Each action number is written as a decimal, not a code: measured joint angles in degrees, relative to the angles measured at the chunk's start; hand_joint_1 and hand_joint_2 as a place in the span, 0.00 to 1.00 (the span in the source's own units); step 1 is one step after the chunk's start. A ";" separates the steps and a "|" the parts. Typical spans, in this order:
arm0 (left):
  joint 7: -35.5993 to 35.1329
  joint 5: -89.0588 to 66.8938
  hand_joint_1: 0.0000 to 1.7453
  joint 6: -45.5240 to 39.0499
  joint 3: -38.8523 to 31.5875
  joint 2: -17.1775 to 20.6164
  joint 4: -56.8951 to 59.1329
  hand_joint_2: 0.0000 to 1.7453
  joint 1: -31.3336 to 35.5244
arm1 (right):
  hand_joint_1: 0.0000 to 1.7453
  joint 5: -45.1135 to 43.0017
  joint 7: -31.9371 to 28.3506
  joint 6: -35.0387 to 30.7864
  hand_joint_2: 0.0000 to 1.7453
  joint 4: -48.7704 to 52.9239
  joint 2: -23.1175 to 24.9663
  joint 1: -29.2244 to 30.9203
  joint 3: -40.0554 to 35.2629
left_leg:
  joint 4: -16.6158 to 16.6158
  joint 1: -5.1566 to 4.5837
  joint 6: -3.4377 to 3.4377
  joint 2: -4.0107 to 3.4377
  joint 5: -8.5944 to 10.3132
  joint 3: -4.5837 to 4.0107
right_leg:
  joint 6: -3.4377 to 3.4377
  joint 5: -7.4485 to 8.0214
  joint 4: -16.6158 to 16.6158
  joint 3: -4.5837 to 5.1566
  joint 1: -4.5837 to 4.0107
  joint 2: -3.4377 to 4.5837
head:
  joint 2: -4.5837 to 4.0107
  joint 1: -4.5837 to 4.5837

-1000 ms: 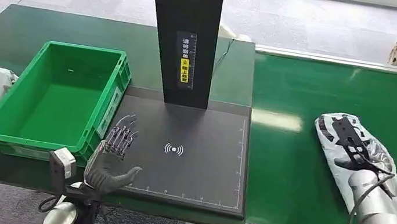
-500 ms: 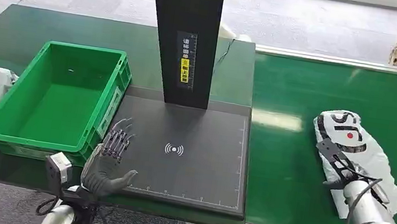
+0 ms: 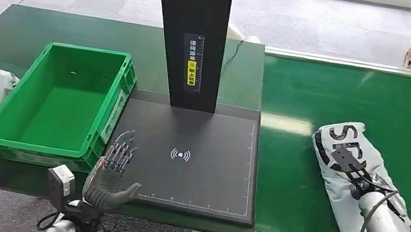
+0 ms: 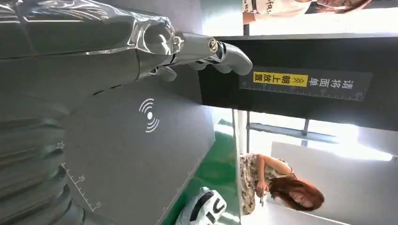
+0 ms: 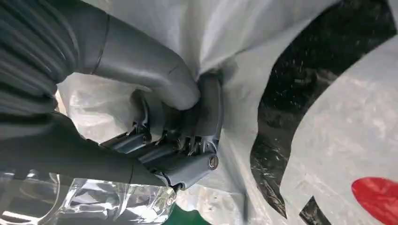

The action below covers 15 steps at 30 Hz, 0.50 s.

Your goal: Moved the parcel from conveyor to table for the left to box.

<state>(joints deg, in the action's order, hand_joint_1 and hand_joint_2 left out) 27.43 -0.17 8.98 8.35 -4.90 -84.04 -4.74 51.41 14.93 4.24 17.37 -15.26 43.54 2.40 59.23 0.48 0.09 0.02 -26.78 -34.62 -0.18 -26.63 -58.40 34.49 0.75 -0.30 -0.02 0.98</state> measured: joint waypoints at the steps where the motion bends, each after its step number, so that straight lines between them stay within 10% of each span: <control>1: -0.09 0.00 0.00 -0.07 0.02 -0.02 0.00 1.00 0.21 | 1.00 0.04 -0.13 0.13 1.00 0.16 -0.02 -0.04 0.00 | 0.00 0.00 0.00 0.00 0.00 0.00 | 0.00 0.00 0.00 0.00 0.00 0.00 | 0.00 0.00; 2: -0.74 0.00 0.00 -0.22 0.00 -0.13 0.02 1.00 0.65 | 0.82 0.11 -0.26 0.15 1.00 0.24 -0.02 -0.02 0.00 | 0.00 0.00 0.00 0.00 0.00 -0.01 | 0.00 0.00 -0.01 0.00 0.00 0.00 | 0.00 0.00; 3: -1.29 0.00 0.00 -0.46 0.00 -0.26 0.04 1.00 1.26 | 0.00 0.17 -0.33 0.22 1.00 0.35 -0.02 -0.01 0.00 | 0.00 0.00 0.00 0.00 0.00 -0.01 | 0.00 0.00 -0.01 -0.01 0.00 0.00 | 0.00 0.00; 15: -3.34 -0.77 0.00 -1.38 -1.81 -2.16 -2.86 1.00 2.07 | 0.00 -4.14 -25.13 -22.21 1.00 6.06 3.59 0.64 0.63 | -0.01 0.01 -0.02 0.05 0.02 0.00 | -0.02 0.01 -0.04 -0.03 -0.01 -0.03 | 0.00 -0.02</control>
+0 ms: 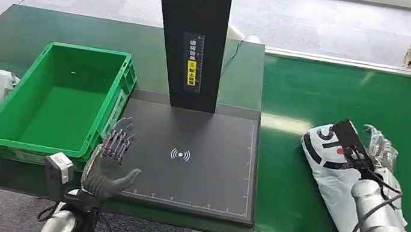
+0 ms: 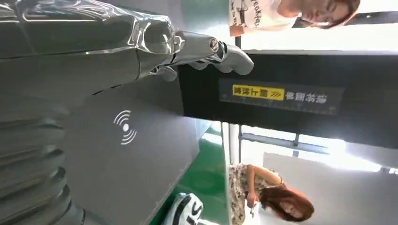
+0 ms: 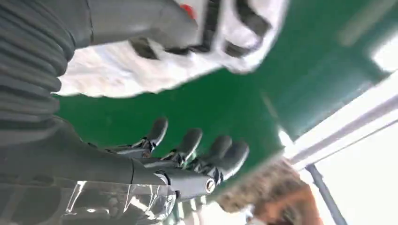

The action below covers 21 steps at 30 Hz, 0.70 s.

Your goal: Moved the parcel from conveyor to table for the left to box.

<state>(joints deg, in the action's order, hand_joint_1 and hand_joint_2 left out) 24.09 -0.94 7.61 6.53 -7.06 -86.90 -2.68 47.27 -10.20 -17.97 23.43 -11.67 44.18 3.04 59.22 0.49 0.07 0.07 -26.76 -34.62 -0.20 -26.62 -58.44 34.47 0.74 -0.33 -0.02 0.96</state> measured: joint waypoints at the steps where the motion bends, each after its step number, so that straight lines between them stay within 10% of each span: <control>1: -0.02 -0.09 0.00 0.02 -0.02 0.02 -0.15 1.00 0.00 | 0.00 -0.98 -2.64 -1.00 1.00 0.78 0.35 -0.04 0.24 | 0.00 0.00 0.00 0.00 0.00 0.00 | 0.00 0.00 0.00 0.00 0.00 0.00 | 0.00 0.00; 5: 0.35 -0.33 0.00 0.72 -0.39 -0.09 -0.15 1.00 0.07 | 0.00 -1.38 -4.11 -0.09 1.00 2.71 1.53 -0.68 0.48 | -0.01 -0.01 0.00 -0.06 -0.01 0.00 | 0.00 0.00 0.01 0.01 0.00 0.05 | 0.00 0.00; 14: 0.44 -1.49 0.00 1.86 -1.20 -0.61 -0.15 1.00 0.11 | 0.00 9.62 20.61 11.54 1.00 0.35 2.21 -0.49 -2.40 | 0.00 -0.02 0.00 -0.01 0.00 -0.02 | 0.00 0.00 0.02 0.01 0.01 -0.01 | 0.00 0.02; 21: 0.42 -1.42 0.00 2.01 -1.29 -0.72 -0.06 1.00 0.16 | 0.00 13.93 28.43 24.62 1.00 -2.02 2.16 -0.19 -4.59 | 0.00 -0.01 0.00 -0.03 0.00 -0.02 | 0.00 0.00 0.02 0.04 0.00 0.01 | 0.00 0.02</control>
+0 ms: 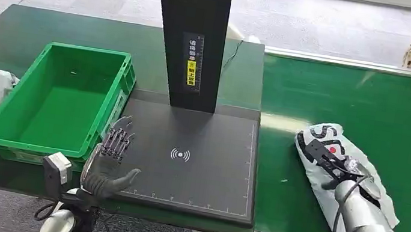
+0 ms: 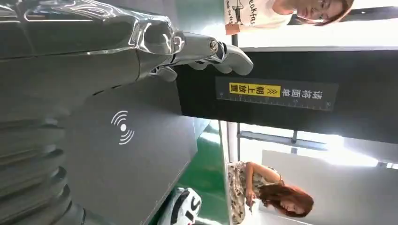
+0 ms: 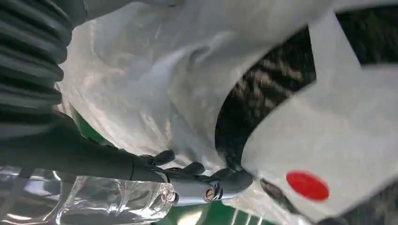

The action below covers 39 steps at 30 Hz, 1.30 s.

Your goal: Moved the parcel from conveyor to table for the left to box.

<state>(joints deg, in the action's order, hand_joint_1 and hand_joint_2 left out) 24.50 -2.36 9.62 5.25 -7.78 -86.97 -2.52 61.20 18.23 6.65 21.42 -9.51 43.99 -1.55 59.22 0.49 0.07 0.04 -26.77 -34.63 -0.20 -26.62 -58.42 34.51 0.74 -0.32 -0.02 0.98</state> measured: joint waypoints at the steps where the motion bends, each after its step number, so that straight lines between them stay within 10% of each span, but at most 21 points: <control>1: 0.00 0.04 0.00 0.00 0.00 -0.02 0.00 1.00 0.01 | 0.00 0.30 0.30 1.62 1.00 -0.37 -0.04 0.11 -0.28 | 0.00 0.00 0.00 0.00 0.00 0.00 | 0.00 0.00 0.00 0.00 0.00 0.00 | 0.00 0.00; 2: 0.00 0.07 0.00 0.00 0.00 -0.07 0.00 1.00 0.02 | 1.00 0.68 0.37 3.06 1.00 -0.66 -0.09 0.25 -0.55 | 0.00 0.00 0.00 0.00 0.00 0.01 | 0.00 0.00 0.00 0.00 0.00 0.00 | 0.00 0.00; 23: -1.18 -0.18 0.00 0.61 0.00 -0.20 0.44 1.00 -0.02 | 1.00 -3.02 -5.64 7.44 1.00 -1.46 -0.94 1.02 -1.00 | 0.00 0.04 0.00 -0.05 0.00 0.17 | 0.00 0.00 0.01 -0.16 -0.03 0.05 | 0.00 0.00; 39: 0.04 -1.48 0.00 -1.00 -1.60 -1.46 -2.89 1.00 -2.64 | 1.00 -19.07 -30.44 -19.90 1.00 19.87 2.38 -5.85 2.51 | -0.01 0.03 -0.01 0.07 0.00 0.07 | 0.00 -0.01 -0.01 -0.12 -0.02 -0.04 | 0.00 -0.02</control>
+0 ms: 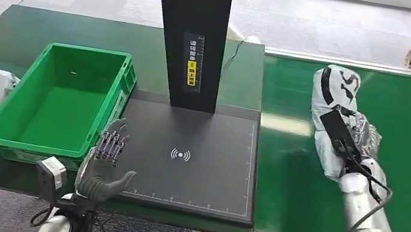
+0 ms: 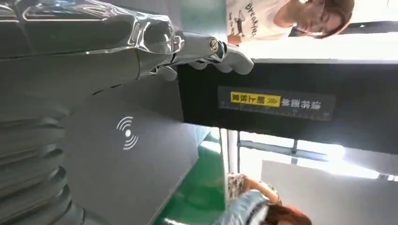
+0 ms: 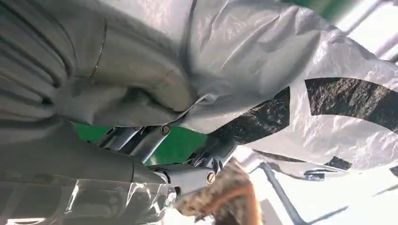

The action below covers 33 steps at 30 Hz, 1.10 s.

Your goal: Moved the parcel from conveyor to table for the left to box.

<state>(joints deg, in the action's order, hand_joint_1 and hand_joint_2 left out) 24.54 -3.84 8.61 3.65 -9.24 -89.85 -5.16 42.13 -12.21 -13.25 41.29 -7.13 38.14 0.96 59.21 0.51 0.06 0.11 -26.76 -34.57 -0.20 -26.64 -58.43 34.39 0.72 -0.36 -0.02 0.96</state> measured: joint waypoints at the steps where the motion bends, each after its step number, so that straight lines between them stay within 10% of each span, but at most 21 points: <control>1: 0.37 -0.24 0.00 -0.46 0.00 -0.09 0.00 1.00 0.03 | 1.00 -1.27 -1.03 0.07 1.00 3.09 0.28 -1.20 -0.06 | 0.00 0.00 0.00 0.00 0.00 -0.01 | 0.00 -0.01 0.00 0.00 0.00 0.00 | 0.00 0.04; 14: 11.28 1.79 0.00 -21.34 1.58 1.03 2.47 1.00 2.58 | 1.00 -1.65 -9.73 9.05 1.00 31.78 0.90 -12.40 -20.07 | -0.03 0.02 -0.02 -0.13 0.00 0.00 | -0.01 -0.02 0.00 0.08 -0.01 0.13 | 0.00 0.02; 23: 15.32 11.58 0.00 -23.87 8.02 7.54 7.84 1.00 3.22 | 1.00 -3.50 -10.96 15.20 1.00 31.45 -3.36 -9.49 -35.79 | -0.02 0.00 -0.02 -0.15 0.01 -0.01 | -0.01 -0.01 0.02 0.07 0.01 0.13 | 0.00 0.00; 33: 9.42 6.42 0.00 -24.05 10.62 4.85 8.35 1.00 6.43 | 1.00 -3.04 -11.20 20.39 1.00 23.53 -4.30 -4.84 -47.87 | -0.01 0.00 -0.02 -0.12 0.01 -0.03 | -0.02 0.01 -0.01 0.03 0.00 0.10 | 0.00 0.02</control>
<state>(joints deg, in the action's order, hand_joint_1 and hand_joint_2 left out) 33.96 2.58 -15.43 14.27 -4.39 -81.50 1.27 39.08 -23.41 7.15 64.82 -11.43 33.29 -46.91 59.21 0.51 0.04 -0.01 -26.75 -34.60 -0.22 -26.62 -58.44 34.42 0.72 -0.27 -0.02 0.98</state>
